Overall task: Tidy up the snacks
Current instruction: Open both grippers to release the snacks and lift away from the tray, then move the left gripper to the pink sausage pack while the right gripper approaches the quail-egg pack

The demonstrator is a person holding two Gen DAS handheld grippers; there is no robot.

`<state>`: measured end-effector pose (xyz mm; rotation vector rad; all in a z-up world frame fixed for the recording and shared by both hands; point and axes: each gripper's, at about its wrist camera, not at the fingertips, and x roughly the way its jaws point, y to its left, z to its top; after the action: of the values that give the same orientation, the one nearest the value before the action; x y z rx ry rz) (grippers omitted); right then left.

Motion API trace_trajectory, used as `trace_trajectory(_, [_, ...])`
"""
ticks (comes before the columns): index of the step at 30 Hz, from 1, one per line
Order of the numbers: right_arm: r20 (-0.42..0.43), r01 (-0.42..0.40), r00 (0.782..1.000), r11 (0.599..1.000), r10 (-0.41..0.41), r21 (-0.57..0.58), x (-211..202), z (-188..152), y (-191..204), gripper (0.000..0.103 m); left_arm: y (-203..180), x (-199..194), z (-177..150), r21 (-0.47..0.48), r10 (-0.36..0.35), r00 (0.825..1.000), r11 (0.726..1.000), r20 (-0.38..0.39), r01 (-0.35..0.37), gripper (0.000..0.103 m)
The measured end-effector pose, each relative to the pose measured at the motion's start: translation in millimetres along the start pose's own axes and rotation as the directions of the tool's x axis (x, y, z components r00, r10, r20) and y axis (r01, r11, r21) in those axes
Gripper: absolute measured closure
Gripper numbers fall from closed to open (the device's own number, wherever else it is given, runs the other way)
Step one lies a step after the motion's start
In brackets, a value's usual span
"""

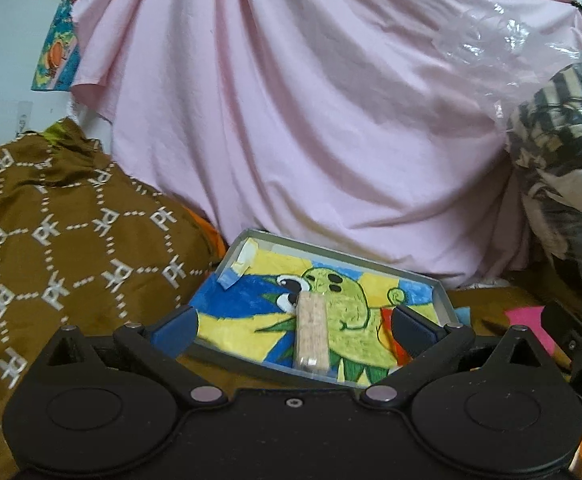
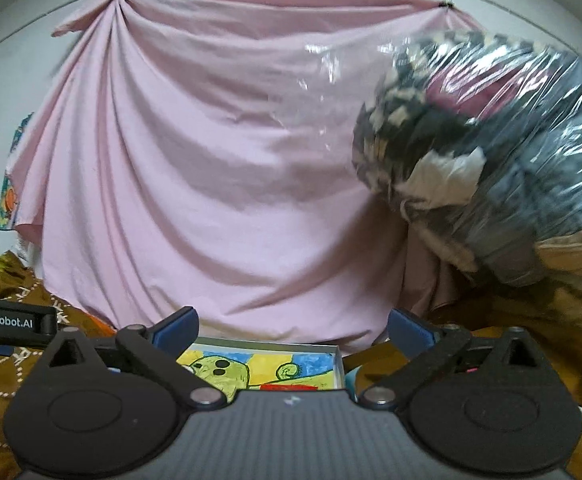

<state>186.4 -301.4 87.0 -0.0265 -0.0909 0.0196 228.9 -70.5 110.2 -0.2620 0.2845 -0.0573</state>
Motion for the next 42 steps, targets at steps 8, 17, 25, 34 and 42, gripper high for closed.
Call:
trace_trajectory(8, [-0.022, -0.009, 1.0, 1.0, 0.009, -0.011, -77.5, -7.2, 2.6, 0.0, 24.7, -58.3, -28.1, -0.002, 0.007, 1.0, 1.0, -0.017, -0.007, 0.001])
trace_trajectory(17, [-0.121, -0.026, 0.992, 0.999, 0.029, 0.02, -128.3, -10.2, 2.5, 0.0, 51.6, -91.7, -70.0, 0.001, 0.064, 0.991, 0.998, -0.121, -0.064, 0.001])
trace_trajectory(25, [-0.219, -0.092, 0.972, 0.996, 0.09, 0.001, -149.8, -18.0, 15.2, 0.0, 59.3, -98.0, -108.4, 0.035, 0.072, 0.968, 0.997, -0.24, -0.065, 0.001])
trace_trajectory(34, [-0.404, -0.133, 0.907, 0.991, 0.118, -0.009, -133.8, -38.5, 24.8, 0.0, 65.9, -91.0, -126.7, 0.039, 0.078, 0.949, 0.997, -0.307, -0.07, 0.001])
trace_trajectory(42, [-0.564, -0.181, 0.812, 0.983, 0.151, 0.003, -110.9, -61.2, 34.7, 0.0, 72.9, -77.6, -130.0, 0.015, 0.074, 0.933, 0.997, -0.352, -0.074, 0.001])
